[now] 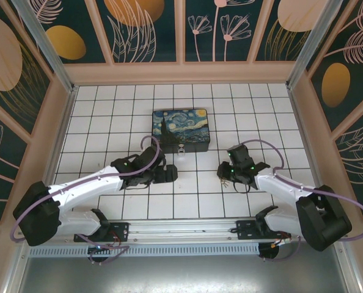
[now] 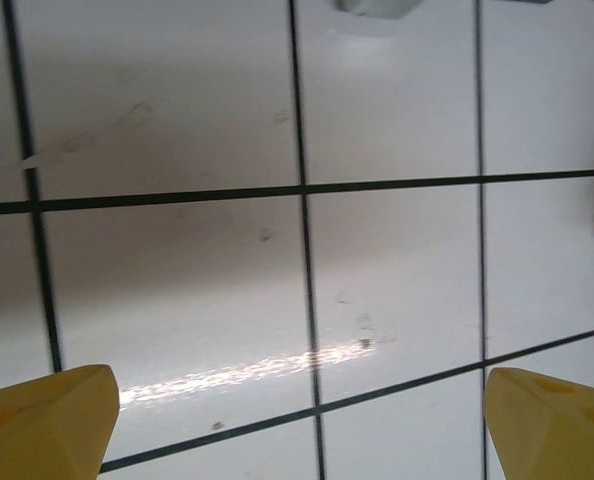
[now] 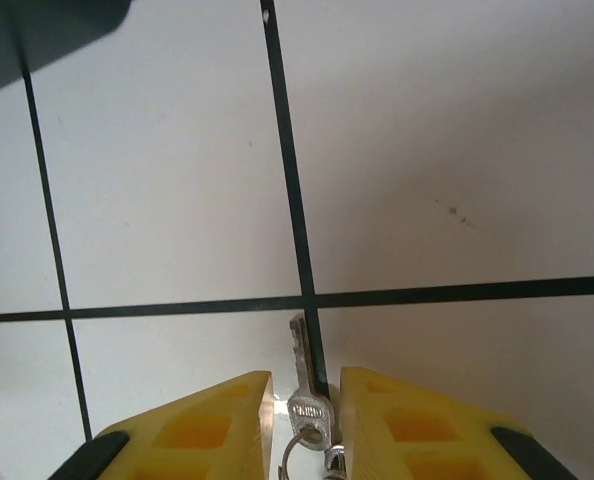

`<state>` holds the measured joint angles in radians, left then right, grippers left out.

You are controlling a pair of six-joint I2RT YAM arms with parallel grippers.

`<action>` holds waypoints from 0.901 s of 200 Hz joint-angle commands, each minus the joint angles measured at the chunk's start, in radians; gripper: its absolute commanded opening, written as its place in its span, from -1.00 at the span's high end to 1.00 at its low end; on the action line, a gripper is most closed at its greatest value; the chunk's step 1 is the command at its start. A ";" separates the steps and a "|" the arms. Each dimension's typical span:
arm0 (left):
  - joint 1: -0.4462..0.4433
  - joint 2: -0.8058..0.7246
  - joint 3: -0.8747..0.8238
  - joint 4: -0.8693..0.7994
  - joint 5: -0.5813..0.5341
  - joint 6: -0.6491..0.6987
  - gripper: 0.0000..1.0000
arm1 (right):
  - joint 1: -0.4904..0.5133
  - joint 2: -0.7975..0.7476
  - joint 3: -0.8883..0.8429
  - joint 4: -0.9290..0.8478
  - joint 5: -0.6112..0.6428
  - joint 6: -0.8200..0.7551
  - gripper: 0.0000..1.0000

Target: Unlock the padlock with the key

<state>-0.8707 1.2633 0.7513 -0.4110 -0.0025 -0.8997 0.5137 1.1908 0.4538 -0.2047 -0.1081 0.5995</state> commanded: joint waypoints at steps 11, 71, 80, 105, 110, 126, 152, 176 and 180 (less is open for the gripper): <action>-0.004 0.005 0.036 0.034 0.022 0.003 -0.87 | -0.011 0.018 -0.044 0.031 -0.041 -0.022 0.48; -0.010 0.024 0.068 0.026 0.020 0.037 -0.86 | 0.002 0.040 -0.059 0.061 -0.066 -0.036 0.52; -0.010 0.028 0.069 0.029 0.019 0.038 -0.86 | 0.002 0.040 -0.063 0.070 -0.075 -0.035 0.53; -0.010 0.034 0.064 0.043 0.025 0.039 -0.86 | 0.008 0.053 -0.064 0.091 -0.086 -0.039 0.58; -0.011 0.037 0.062 0.046 0.028 0.040 -0.86 | 0.009 0.055 -0.066 0.099 -0.091 -0.040 0.59; -0.011 0.044 0.055 0.054 0.032 0.042 -0.85 | 0.011 0.071 -0.065 0.115 -0.107 -0.037 0.61; -0.014 0.046 0.055 0.060 0.031 0.044 -0.85 | 0.018 0.089 -0.062 0.123 -0.111 -0.035 0.63; -0.015 0.055 0.054 0.063 0.035 0.045 -0.85 | 0.028 0.104 -0.044 0.110 -0.111 -0.040 0.66; -0.015 0.057 0.054 0.063 0.035 0.046 -0.85 | 0.028 0.107 -0.042 0.105 -0.108 -0.042 0.66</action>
<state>-0.8776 1.3048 0.7956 -0.3653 0.0193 -0.8726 0.5102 1.2407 0.4160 -0.1223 -0.1562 0.5770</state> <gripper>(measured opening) 0.926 0.174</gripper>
